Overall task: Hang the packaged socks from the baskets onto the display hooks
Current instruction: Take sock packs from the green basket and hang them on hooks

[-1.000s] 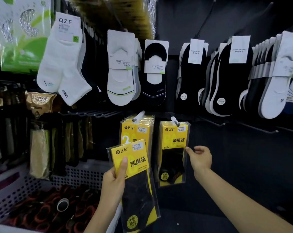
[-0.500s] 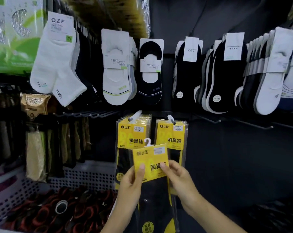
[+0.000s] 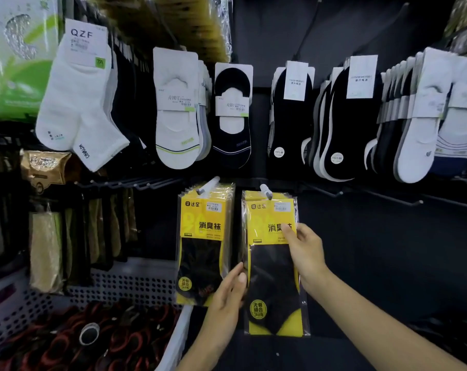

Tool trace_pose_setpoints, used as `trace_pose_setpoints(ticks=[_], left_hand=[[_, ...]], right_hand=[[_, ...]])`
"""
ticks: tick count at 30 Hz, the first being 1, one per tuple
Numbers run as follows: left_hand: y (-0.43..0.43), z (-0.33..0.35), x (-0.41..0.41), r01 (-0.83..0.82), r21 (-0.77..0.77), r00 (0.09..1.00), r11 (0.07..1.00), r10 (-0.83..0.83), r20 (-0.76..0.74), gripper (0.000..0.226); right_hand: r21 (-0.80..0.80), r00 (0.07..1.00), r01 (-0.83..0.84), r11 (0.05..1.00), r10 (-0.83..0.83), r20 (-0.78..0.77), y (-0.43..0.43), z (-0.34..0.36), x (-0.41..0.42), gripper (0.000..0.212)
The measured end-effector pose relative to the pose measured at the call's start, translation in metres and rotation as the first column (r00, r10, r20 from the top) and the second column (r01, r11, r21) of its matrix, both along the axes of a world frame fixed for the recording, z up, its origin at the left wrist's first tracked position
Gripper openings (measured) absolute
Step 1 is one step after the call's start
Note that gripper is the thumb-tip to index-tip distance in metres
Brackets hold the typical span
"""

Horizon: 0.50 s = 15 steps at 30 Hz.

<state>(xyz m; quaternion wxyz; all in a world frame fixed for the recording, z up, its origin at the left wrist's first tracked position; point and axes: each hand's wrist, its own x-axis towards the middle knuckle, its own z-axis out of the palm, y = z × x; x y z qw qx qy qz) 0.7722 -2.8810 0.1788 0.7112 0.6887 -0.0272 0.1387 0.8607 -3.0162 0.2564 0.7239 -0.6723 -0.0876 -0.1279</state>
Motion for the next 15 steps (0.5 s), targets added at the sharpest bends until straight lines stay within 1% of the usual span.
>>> trace_pose_setpoints(ticks=[2, 3, 6, 8, 11, 13, 15], left_hand=[[0.001, -0.004, 0.0, -0.003, 0.003, 1.0, 1.0, 0.003, -0.01, 0.053], [0.001, -0.006, -0.001, 0.001, 0.008, 1.0, 1.0, -0.001, -0.02, 0.053], [0.002, -0.02, -0.002, 0.014, 0.006, 0.998, 1.0, -0.013, -0.066, 0.052], [0.004, -0.037, -0.004, 0.017, 0.044, 0.994, 0.999, -0.012, -0.111, 0.05], [0.004, -0.073, -0.011, -0.004, 0.118, 0.976, 0.993, 0.029, -0.214, 0.047], [0.001, -0.1, -0.018, 0.037, 0.176, 0.953, 0.984, 0.018, -0.303, 0.048], [-0.005, -0.13, -0.028, 0.133, 0.217, 0.916, 0.967, -0.036, -0.4, 0.049]], right_hand=[[-0.021, 0.999, 0.027, 0.999, -0.028, -0.027, 0.004, -0.003, 0.009, 0.028], [-0.022, 0.998, 0.048, 0.999, -0.049, -0.049, 0.005, -0.006, 0.013, 0.031], [-0.007, 0.982, 0.11, 0.994, -0.11, -0.153, 0.006, -0.019, 0.021, 0.024], [-0.007, 0.966, 0.143, 0.99, -0.141, -0.219, 0.002, -0.036, 0.022, 0.019], [-0.049, 0.941, 0.167, 0.985, -0.174, -0.29, -0.013, -0.074, 0.011, 0.025], [-0.092, 0.93, 0.14, 0.986, -0.163, -0.329, -0.03, -0.109, -0.007, 0.025], [-0.115, 0.916, 0.058, 0.992, -0.099, -0.389, -0.051, -0.152, -0.032, 0.017]])
